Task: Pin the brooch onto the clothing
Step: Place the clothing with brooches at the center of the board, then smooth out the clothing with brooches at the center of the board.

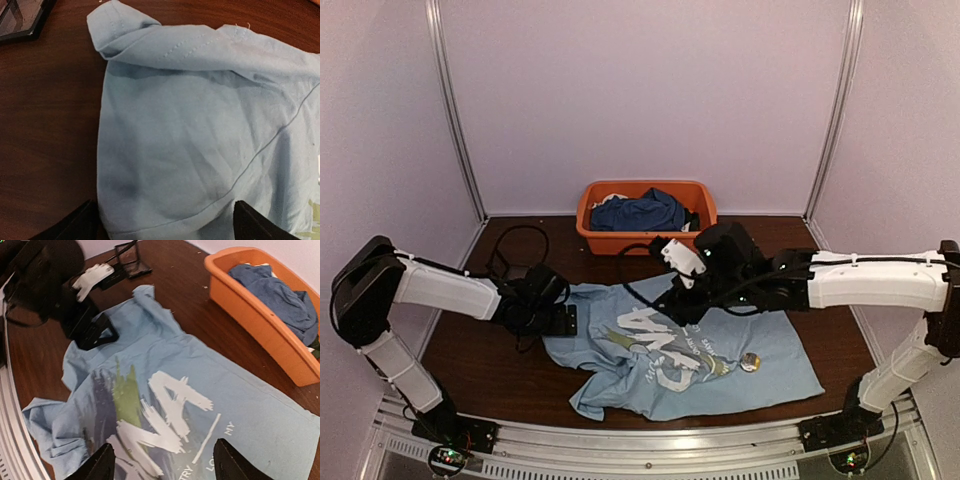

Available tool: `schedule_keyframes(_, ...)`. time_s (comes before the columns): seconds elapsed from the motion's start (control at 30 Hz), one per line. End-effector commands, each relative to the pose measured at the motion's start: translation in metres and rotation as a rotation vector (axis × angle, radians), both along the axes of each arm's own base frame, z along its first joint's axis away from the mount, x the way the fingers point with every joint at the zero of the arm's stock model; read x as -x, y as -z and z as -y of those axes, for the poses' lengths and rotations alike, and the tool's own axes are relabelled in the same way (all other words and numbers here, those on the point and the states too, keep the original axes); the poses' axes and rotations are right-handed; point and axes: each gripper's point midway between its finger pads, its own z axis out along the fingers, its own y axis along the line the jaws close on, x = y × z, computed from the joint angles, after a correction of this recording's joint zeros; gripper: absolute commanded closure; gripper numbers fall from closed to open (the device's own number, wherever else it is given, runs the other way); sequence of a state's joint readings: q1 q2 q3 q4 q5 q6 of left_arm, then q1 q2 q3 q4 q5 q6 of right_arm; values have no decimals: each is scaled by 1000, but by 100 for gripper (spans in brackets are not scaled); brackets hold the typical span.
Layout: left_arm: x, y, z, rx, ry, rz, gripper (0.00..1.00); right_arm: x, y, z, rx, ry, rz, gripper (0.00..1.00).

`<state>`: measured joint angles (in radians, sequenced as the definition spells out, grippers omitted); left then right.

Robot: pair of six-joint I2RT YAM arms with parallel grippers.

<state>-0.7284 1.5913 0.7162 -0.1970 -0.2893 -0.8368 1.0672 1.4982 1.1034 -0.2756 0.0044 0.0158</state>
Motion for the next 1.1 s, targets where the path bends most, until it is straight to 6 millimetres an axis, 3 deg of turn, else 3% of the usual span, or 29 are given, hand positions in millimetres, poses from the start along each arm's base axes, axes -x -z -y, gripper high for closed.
schedule_keyframes(0.0, 2, 18, -10, -54, -34, -89, 8, -56, 2, 45, -146, 240, -134, 31)
schedule_keyframes(0.17, -10, 12, -18, -84, -66, -71, 25, -111, 59, 85, -168, 452, -314, 35)
schedule_keyframes(0.27, -18, 7, -19, -107, -69, -56, 32, -124, 97, 89, -204, 483, -449, 40)
schedule_keyframes(0.37, -26, 6, -18, -142, -60, -63, 47, -136, 129, 94, -192, 524, -521, 44)
schedule_keyframes(0.4, -28, 6, -17, -148, -58, -62, 51, -140, 131, 96, -200, 529, -527, 45)
schedule_keyframes(0.6, -36, 12, -18, -194, -41, -90, 53, -159, 171, 127, -183, 666, -595, 44)
schedule_keyframes(0.87, -56, 13, -30, -283, -52, -104, 52, -174, 197, 191, -145, 891, -578, 42)
schedule_keyframes(1.07, -99, 0, -23, -368, -46, -69, 50, -178, 192, 240, -96, 1048, -506, 39)
